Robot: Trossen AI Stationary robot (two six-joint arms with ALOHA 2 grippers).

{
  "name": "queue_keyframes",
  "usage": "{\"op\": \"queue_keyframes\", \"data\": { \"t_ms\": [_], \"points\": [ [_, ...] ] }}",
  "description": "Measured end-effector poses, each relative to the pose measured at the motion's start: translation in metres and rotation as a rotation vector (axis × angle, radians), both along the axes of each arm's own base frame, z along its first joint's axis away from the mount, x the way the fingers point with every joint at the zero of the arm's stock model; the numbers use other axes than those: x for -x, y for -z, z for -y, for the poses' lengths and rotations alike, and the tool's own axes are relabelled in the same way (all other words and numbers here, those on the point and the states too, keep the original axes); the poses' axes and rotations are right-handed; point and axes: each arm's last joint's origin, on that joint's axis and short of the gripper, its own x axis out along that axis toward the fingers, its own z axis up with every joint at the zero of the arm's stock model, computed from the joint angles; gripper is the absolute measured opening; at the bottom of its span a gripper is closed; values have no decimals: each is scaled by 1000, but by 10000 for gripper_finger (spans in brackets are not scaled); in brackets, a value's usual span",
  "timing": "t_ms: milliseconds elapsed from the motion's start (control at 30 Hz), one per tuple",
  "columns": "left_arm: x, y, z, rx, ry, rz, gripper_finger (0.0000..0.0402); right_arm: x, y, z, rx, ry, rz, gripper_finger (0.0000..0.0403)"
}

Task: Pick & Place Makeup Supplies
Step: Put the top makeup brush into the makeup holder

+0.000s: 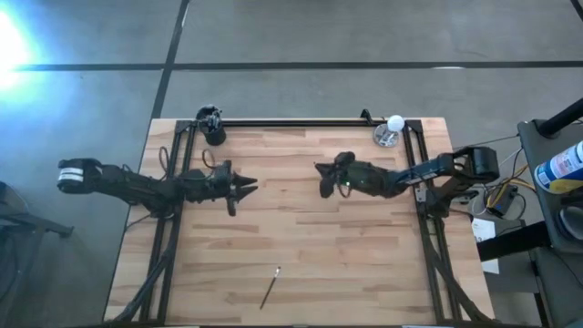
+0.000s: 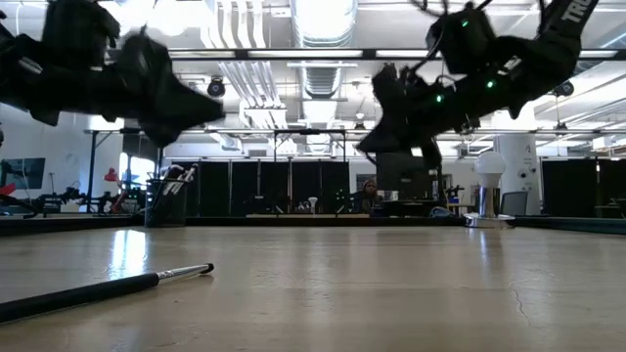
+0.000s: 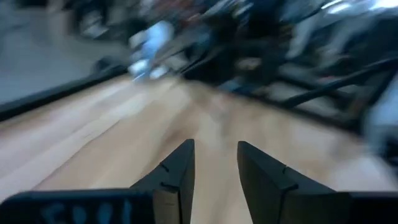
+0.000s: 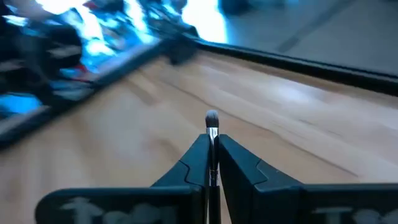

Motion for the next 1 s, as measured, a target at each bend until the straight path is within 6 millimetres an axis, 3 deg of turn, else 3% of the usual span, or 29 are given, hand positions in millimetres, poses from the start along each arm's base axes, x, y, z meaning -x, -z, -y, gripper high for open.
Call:
{"op": "queue_keyframes", "data": {
  "t_ms": [167,467,633,800,1000],
  "points": [
    [-3,-14,12,-51,127,157,113,-6,-16,-22,78,-95,151,27],
    [-16,-20,18,-94,157,208,113,-24,-57,-68,241,-258,338,27],
    [-36,-30,21,-118,213,214,113,-34,-75,-91,308,-324,390,27],
    [-61,-42,29,-159,265,234,113,-49,-79,-110,382,-362,423,27],
    [-88,-54,38,-199,338,269,113,-63,-79,-117,422,-363,445,27]
  ]
}}
